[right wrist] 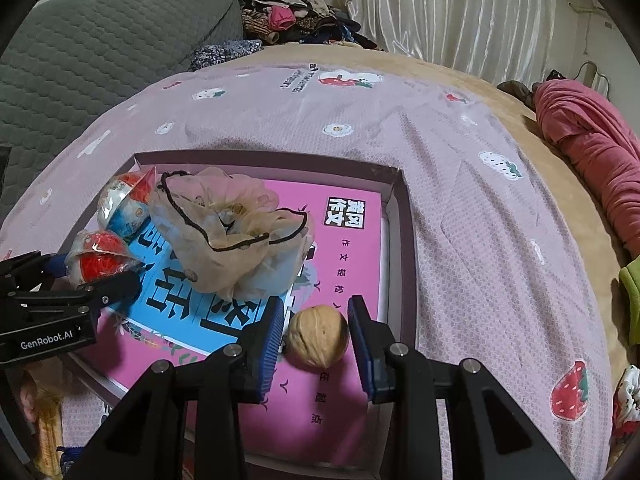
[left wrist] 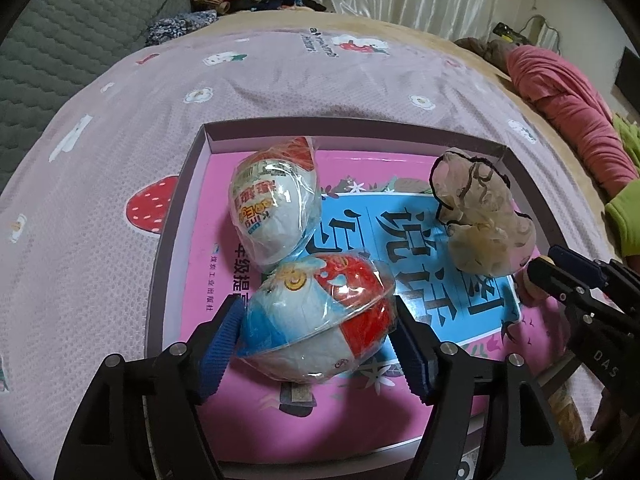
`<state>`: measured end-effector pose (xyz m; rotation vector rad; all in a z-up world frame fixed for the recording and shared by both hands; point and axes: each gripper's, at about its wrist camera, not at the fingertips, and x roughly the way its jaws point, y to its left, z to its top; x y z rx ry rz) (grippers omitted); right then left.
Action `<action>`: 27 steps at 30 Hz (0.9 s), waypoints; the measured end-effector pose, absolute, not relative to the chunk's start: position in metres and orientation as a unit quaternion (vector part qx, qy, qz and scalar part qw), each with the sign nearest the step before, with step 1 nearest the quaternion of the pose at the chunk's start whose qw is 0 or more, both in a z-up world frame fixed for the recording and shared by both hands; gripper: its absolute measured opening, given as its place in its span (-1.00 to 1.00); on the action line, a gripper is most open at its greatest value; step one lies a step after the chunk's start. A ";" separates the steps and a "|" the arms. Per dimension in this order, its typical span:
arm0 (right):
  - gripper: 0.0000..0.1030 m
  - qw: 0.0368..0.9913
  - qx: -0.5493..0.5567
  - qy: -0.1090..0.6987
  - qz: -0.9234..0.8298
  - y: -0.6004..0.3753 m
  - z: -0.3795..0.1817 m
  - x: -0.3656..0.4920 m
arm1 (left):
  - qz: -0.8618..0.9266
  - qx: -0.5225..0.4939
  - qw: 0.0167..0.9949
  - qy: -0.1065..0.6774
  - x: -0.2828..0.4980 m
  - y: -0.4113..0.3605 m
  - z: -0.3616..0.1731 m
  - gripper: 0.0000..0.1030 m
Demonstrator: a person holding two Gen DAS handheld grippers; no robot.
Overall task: Organize objects
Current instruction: 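Lower the egg and walnut onto the book and open both tools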
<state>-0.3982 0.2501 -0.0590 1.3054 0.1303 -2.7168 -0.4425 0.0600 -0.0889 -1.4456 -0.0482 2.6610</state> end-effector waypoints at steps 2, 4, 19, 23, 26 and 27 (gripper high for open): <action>-0.35 0.062 0.431 0.042 -0.899 0.251 -0.058 -0.397 | 0.877 -0.477 0.054 -0.012 -0.441 0.061 -0.088 0.46; -0.30 0.063 0.429 0.042 -0.900 0.250 -0.056 -0.396 | 0.878 -0.475 0.055 -0.012 -0.441 0.061 -0.085 0.49; 0.06 0.074 0.405 0.023 -0.911 0.249 -0.038 -0.388 | 0.888 -0.455 0.062 -0.020 -0.431 0.055 -0.063 0.56; 0.14 0.075 0.389 0.014 -0.918 0.251 -0.028 -0.382 | 0.890 -0.447 0.081 -0.040 -0.425 0.053 -0.053 0.56; 0.19 0.072 0.372 0.008 -0.925 0.253 -0.018 -0.376 | 0.894 -0.437 0.086 -0.042 -0.421 0.052 -0.045 0.57; 0.19 0.073 0.369 0.006 -0.926 0.253 -0.015 -0.375 | 0.896 -0.434 0.086 -0.039 -0.419 0.053 -0.042 0.57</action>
